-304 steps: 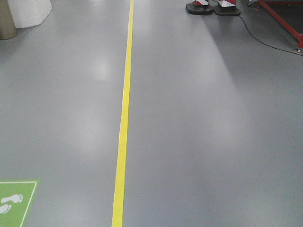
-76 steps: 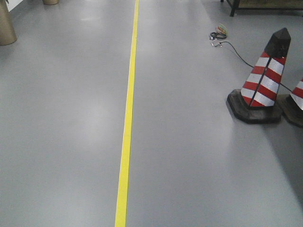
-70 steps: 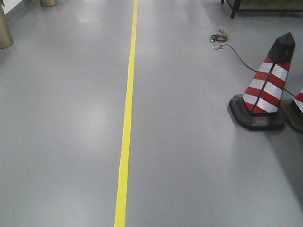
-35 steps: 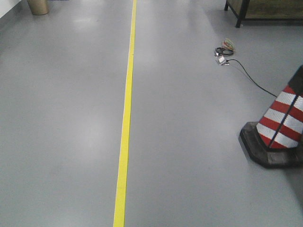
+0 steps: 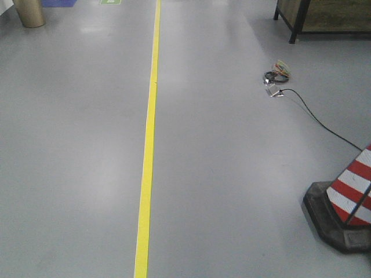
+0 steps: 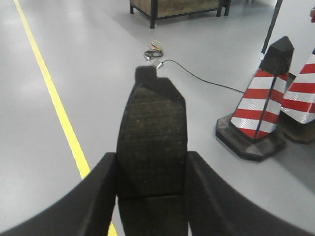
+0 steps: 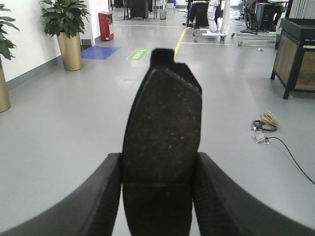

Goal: Move and align brake pads A on conveyor
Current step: 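Drive along the yellow floor line past the striped cones, then turn toward the black conveyor belt and stop at its edge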

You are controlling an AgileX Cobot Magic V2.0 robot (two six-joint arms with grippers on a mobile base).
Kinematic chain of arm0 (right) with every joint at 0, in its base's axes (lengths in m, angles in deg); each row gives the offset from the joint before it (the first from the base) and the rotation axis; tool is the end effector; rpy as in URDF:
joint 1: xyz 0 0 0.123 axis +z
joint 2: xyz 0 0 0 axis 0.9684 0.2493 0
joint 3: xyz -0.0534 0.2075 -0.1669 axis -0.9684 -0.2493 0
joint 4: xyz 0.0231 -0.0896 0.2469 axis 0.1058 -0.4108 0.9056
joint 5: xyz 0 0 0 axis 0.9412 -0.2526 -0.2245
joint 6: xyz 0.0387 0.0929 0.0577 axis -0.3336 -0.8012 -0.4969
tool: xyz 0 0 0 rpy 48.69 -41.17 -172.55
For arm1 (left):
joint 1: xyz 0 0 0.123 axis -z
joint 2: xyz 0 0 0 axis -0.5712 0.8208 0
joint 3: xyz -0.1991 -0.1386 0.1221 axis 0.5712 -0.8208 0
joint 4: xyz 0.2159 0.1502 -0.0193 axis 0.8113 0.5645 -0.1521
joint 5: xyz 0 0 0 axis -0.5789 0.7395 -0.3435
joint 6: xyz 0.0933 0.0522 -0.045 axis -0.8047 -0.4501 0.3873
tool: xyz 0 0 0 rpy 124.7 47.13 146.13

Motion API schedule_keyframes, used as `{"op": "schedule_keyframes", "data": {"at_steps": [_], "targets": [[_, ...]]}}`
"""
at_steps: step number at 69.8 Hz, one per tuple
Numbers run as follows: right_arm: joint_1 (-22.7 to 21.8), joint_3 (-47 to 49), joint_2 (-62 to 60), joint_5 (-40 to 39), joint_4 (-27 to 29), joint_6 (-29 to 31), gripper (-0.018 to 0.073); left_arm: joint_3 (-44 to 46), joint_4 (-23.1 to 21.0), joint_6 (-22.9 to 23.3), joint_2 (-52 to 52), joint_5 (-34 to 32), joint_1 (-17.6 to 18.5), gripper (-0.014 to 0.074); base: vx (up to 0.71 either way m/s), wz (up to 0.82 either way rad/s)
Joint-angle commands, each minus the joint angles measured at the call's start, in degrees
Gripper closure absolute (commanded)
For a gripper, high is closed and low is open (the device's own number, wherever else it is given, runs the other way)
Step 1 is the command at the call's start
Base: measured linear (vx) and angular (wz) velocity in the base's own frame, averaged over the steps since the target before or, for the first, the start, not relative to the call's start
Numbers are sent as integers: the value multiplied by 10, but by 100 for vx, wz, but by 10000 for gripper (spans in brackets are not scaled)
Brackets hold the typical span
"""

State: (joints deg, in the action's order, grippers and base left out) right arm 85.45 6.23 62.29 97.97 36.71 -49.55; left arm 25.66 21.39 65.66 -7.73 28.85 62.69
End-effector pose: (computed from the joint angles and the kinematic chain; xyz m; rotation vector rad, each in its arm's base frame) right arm 0.1216 0.0241 0.2798 -0.1886 1.7027 0.1288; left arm 0.0740 -0.0375 0.3017 0.3618 1.8908 -0.3826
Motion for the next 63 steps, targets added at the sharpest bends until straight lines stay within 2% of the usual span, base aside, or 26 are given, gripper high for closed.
{"op": "schedule_keyframes", "data": {"at_steps": [1,15,29,63], "targets": [[1,18,5,-57,0,6,561,13,-1,1,8,-55,3,603,49,-6],[1,18,5,-57,0,6,561,13,-1,1,8,-55,3,603,45,-14],[1,18,5,-57,0,6,561,13,-1,1,8,-55,3,603,39,-46],[1,18,5,-57,0,6,561,13,-1,1,8,-54,3,603,30,-96]]}}
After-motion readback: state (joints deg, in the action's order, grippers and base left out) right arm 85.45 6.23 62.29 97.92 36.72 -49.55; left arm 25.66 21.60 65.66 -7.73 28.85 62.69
